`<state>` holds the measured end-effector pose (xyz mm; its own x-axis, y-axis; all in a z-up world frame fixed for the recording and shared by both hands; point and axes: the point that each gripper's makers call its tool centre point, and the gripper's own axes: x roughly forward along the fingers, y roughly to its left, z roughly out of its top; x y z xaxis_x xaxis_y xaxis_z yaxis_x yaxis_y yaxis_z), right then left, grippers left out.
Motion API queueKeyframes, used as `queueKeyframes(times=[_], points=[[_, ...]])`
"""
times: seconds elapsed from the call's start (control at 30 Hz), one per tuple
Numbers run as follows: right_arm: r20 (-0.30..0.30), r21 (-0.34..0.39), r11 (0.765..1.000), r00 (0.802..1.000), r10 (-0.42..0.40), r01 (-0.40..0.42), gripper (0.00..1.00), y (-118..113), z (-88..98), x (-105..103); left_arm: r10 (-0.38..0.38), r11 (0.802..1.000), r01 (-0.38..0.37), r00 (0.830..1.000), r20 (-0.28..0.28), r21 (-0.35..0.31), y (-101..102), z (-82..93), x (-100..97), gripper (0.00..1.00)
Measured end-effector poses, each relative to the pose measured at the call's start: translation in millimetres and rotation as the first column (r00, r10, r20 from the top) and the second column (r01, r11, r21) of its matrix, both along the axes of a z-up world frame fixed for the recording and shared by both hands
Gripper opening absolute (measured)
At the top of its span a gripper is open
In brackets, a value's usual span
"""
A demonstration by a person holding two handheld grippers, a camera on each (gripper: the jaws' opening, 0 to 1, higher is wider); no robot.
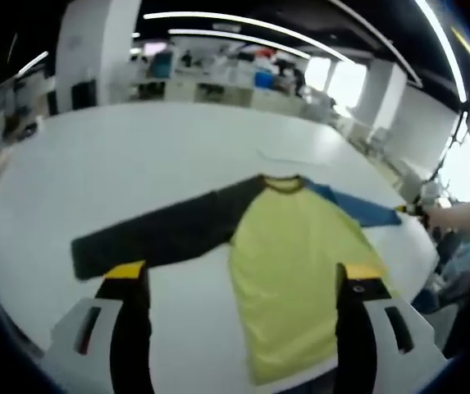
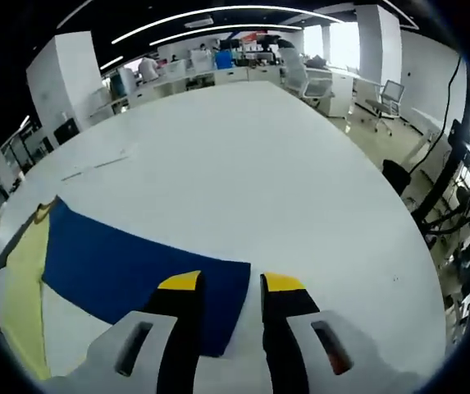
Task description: Fold the garment on the visible template until the final outline fits inside the template.
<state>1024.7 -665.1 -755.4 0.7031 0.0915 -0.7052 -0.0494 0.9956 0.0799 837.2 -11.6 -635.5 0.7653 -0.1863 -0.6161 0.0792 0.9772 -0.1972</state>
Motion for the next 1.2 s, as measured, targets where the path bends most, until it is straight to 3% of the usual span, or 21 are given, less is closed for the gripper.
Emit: queueKeyframes(times=[0.23, 0.33, 0.67, 0.77, 1.2], points=[[-0.023, -0.014, 1.000, 1.000, -0.002, 0.001, 0.24, -2, -6.4, -2, 0.028, 1.000, -0.028, 1.000, 0.005, -0.009, 4, 1.6, 3.0, 0.88], [-0.018, -0.013, 1.000, 1.000, 0.004, -0.005, 0.22, -3, -6.4, 1, 0.057, 0.996, -0.056, 0.998, 0.017, -0.069, 2, 3.6, 4.1, 0.87], [-0.025, -0.041, 0.999, 1.000, 0.012, -0.013, 0.04, -8, -8.2, 5, 0.059, 0.997, -0.058, 0.998, 0.005, -0.048, 4, 2.7, 1.6, 0.86], [-0.030, -0.044, 0.999, 1.000, 0.006, -0.007, 0.02, -9, -7.4, 5, 0.057, 0.998, -0.056, 0.998, 0.001, -0.040, 3, 2.3, 0.4, 0.86], [0.017, -0.077, 0.997, 1.000, 0.019, -0.017, 0.02, -8, 36.9, 7, 0.054, 0.996, -0.052, 0.998, 0.025, -0.070, 3, 8.3, -3.7, 0.84]])
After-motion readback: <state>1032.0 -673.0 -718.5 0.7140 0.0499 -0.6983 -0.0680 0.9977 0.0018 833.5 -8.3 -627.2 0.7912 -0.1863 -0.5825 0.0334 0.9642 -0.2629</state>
